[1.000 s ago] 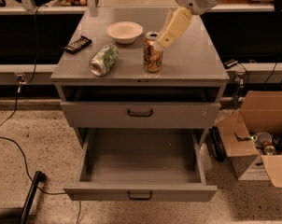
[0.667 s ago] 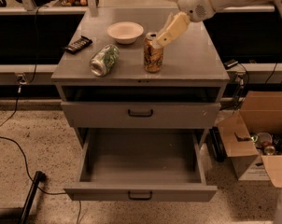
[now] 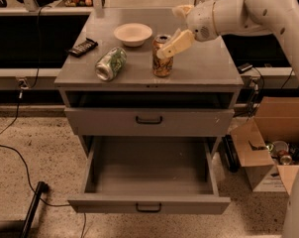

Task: Place orange can into middle drawer

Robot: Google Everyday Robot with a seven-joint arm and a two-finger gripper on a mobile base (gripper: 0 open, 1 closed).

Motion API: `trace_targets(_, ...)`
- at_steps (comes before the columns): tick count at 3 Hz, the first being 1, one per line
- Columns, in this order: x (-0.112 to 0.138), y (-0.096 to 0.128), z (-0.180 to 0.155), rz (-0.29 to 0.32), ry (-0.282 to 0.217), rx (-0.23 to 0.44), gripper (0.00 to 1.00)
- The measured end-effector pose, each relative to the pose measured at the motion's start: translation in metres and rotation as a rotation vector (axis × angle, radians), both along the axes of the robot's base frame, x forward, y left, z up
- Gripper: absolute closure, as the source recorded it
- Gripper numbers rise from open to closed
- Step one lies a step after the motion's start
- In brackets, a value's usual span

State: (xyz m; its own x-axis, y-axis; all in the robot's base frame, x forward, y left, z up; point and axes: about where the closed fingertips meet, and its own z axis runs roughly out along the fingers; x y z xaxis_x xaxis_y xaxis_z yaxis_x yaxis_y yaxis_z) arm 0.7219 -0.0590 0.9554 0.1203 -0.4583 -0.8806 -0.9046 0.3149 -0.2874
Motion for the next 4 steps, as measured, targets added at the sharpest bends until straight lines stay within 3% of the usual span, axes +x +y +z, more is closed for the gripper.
trace_targets(1, 0.007, 0.004, -0.026, -0.016, 0.04, 0.019, 0.0)
trace_targets(2, 0.009, 0.008, -0.056, -0.069, 0.134, 0.112, 0.25)
trace_targets(3, 0.008, 0.019, -0.069, -0.07, 0.187, 0.196, 0.5)
trace_targets(4, 0.009, 0.027, -0.075, -0.04, 0.212, 0.229, 0.73)
